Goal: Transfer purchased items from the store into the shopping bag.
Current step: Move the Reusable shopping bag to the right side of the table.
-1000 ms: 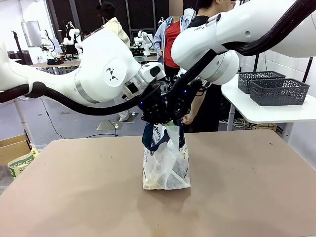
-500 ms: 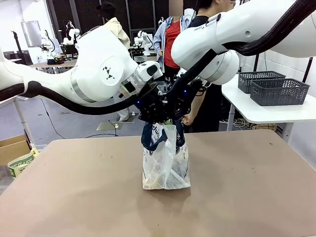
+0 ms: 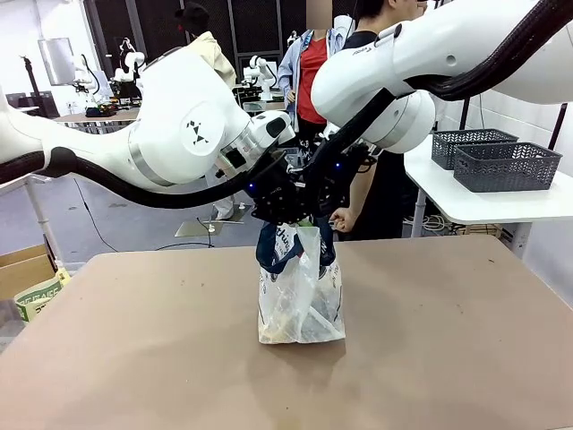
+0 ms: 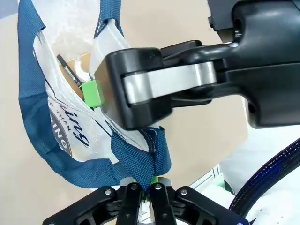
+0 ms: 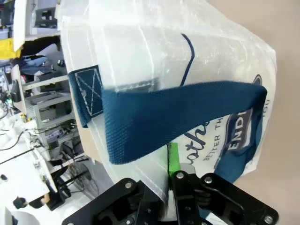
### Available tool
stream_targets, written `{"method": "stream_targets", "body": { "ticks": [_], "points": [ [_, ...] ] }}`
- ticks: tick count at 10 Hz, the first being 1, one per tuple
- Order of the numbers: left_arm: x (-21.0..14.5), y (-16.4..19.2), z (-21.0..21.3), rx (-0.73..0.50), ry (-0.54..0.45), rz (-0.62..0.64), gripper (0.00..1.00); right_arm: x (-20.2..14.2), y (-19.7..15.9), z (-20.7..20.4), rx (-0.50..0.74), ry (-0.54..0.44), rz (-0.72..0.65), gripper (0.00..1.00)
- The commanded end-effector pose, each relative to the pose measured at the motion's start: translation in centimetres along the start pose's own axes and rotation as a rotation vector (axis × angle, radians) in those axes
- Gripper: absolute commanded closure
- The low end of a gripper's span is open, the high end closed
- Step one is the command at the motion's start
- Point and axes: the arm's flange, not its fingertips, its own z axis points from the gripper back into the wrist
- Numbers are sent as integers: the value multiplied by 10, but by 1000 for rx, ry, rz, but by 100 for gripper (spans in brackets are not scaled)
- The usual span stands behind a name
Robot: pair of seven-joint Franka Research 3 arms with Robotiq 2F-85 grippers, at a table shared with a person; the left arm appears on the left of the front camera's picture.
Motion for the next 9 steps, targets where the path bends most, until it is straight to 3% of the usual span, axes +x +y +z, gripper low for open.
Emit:
{"method": "stream_targets", "body": {
  "ticks": [1,4,7,9],
  "points": [
    [0,0,0,1,0,-5,100,-5,-11,13,64,-53,30,61],
    [0,0,0,1,0,-5,100,-2,-30,36,77,-55,19,2],
    [0,0,0,1,0,-5,100,2,-68,71,119,-48,22,0],
    [0,0,0,1,0,-5,100,-1,-90,100,198,54,185,0]
  ]
}}
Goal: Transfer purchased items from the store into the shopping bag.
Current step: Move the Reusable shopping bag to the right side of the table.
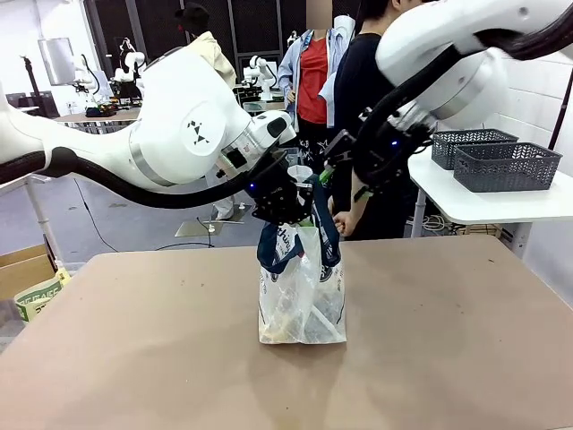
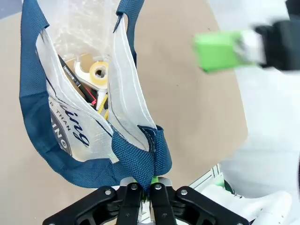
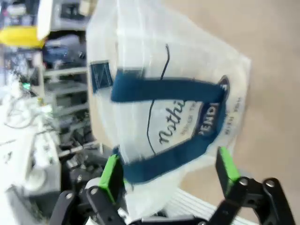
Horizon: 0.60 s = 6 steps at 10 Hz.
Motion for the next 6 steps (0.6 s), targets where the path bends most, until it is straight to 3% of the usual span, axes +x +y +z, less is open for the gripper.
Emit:
{"method": "stream_targets", "body": {
  "ticks": [1,4,6],
  "points": [
    [0,1,0,2,-1,-3,100,-12,-24,24,72,116,152,0],
    [0,1,0,2,-1,-3,100,-25,-59,58,106,105,459,0],
    [0,1,0,2,-1,-3,100,-40,-75,67,-2,98,626,0]
  ]
}}
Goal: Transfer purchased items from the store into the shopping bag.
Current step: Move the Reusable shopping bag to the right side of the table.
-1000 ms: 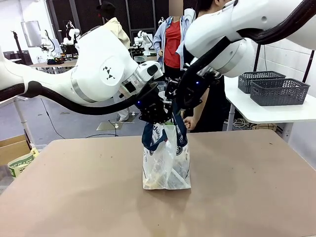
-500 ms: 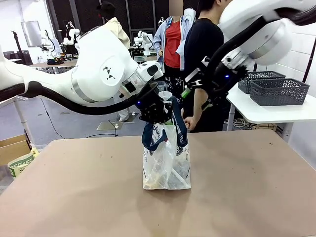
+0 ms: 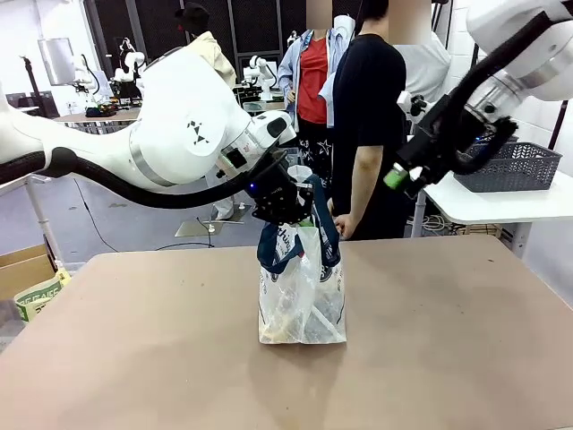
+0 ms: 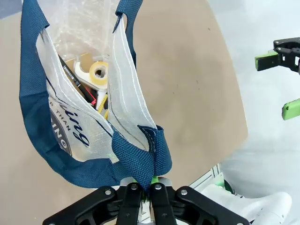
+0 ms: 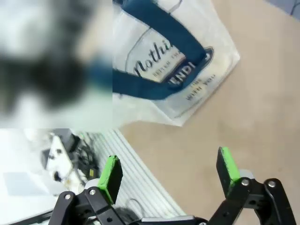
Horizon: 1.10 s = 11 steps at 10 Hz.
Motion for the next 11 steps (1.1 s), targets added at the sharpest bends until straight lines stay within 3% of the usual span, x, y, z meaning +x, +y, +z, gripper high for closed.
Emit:
{"method": "stream_targets", "body": {
  "ticks": [1,3,4,7,9,11],
  "points": [
    [0,1,1,2,-1,-3,100,-24,1,-2,-135,-65,115,0],
    [0,1,1,2,-1,-3,100,-23,6,-10,-246,-112,167,0],
    [0,1,1,2,-1,-3,100,-14,-5,8,-124,-37,111,0],
    [0,0,0,0,0,0,100,-14,-5,8,-124,-37,111,0],
    [26,-3,12,110,106,-59,100,-14,-5,8,-124,-37,111,0],
    [51,4,42,220,134,-82,100,-14,-5,8,-124,-37,111,0]
  ]
}}
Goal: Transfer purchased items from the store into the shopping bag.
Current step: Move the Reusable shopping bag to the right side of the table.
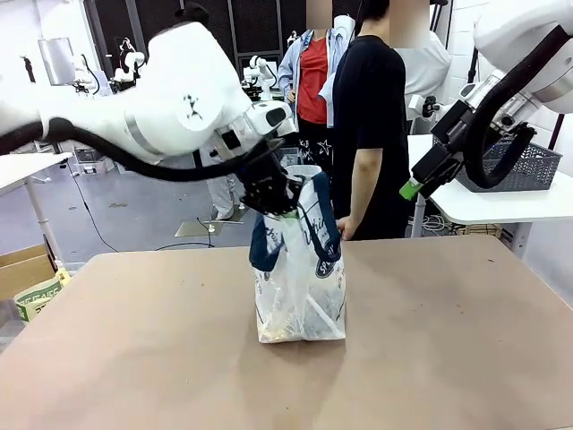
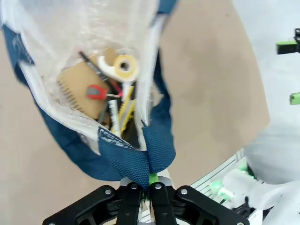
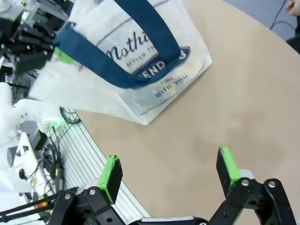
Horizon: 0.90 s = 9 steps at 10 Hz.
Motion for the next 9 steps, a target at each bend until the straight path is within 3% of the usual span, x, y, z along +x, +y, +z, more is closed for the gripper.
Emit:
{"method": "stream_targets", "body": {
  "ticks": [1,2,5,9],
  "points": [
    [30,9,31,116,58,-24,100,6,-1,2,11,8,-14,0],
    [37,17,48,159,93,-43,100,6,-1,2,11,8,-14,0],
    [49,58,95,276,55,-50,100,6,-1,2,11,8,-14,0],
    [25,109,163,443,27,-47,100,6,-1,2,11,8,-14,0]
  ]
}}
